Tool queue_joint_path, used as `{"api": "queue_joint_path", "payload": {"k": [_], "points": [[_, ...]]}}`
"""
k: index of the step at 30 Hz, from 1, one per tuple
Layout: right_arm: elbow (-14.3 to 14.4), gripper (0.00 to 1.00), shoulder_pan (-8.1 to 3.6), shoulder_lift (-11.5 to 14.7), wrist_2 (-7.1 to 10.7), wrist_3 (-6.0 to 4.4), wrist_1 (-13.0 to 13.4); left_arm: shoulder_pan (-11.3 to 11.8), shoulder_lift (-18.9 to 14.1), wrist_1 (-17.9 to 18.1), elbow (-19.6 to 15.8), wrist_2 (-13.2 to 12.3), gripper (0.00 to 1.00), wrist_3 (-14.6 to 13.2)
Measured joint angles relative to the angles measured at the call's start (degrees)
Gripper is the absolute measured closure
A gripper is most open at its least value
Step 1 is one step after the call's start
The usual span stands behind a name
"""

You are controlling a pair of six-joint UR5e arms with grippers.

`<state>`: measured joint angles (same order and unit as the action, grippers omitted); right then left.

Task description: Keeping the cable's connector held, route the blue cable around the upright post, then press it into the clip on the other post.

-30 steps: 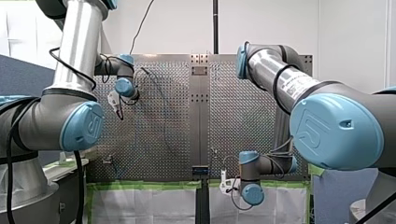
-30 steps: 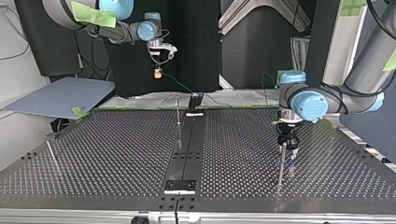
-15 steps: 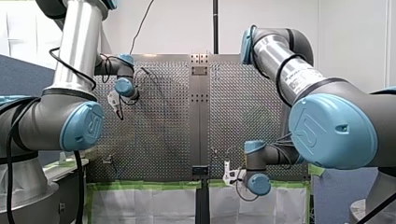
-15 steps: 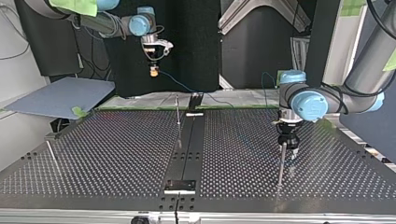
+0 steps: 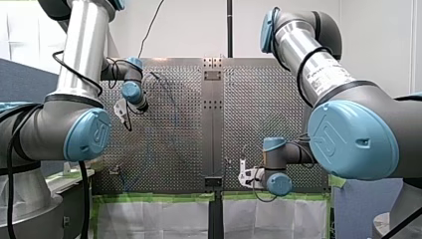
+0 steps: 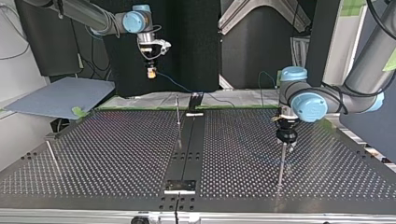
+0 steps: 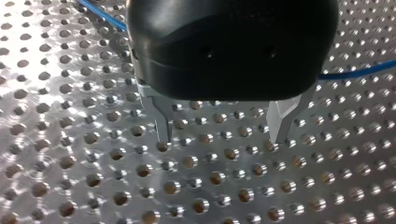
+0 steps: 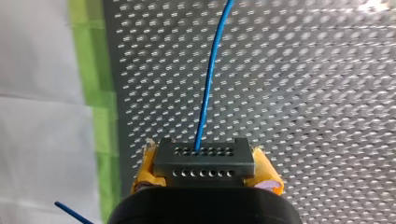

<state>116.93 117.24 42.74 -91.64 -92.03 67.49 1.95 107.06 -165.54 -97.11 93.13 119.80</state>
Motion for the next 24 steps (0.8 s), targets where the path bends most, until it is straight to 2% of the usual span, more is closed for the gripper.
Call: {"api": "queue_joint_path", "payload": {"k": [6,19,24], "points": [[0.0,1.0,-0.03,1.8,1.17,0.05,0.3,0.1,0.0,-2.5,0.0,0.2,0.01,2.8],[0.0,1.0,-0.05,1.9,1.45,0.23,0.4,1.0,0.0,-3.5,-0.1,-3.0,0.01,9.7],[0.0,1.0,-0.05,1.9,1.6,0.35,0.4,1.9,0.0,-2.6,-1.6,-4.5,0.01,12.2]]}}
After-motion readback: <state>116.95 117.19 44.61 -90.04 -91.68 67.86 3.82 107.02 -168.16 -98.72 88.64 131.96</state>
